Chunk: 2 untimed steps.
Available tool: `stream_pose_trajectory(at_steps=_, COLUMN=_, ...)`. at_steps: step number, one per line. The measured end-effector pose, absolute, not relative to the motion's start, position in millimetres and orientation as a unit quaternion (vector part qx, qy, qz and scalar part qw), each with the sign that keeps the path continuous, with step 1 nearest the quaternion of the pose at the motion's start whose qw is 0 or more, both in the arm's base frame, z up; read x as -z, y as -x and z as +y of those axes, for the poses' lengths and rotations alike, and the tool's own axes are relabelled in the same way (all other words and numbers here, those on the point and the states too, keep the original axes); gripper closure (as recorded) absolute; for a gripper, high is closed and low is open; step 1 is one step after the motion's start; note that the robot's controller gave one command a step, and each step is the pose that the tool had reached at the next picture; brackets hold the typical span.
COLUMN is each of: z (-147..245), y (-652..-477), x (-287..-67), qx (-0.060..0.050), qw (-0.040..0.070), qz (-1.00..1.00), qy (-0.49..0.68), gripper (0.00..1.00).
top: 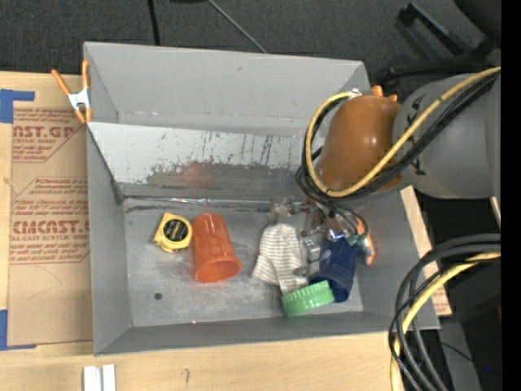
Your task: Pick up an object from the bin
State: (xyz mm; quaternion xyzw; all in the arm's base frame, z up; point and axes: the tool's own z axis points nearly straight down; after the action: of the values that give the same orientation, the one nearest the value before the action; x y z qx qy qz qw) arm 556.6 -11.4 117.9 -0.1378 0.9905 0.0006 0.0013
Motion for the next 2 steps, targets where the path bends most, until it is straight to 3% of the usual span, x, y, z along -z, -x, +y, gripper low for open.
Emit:
stream_pose_trajectory(at_steps=1, z=-11, y=-556.5, x=-67, qx=-0.001, qw=0.000, qz=0.984, qy=0.180, gripper=0.00)
stream_pose_trajectory(at_steps=2, z=-10, y=-530.7, x=-71, qx=0.000, qw=0.003, qz=0.999, qy=0.044, gripper=1.00)
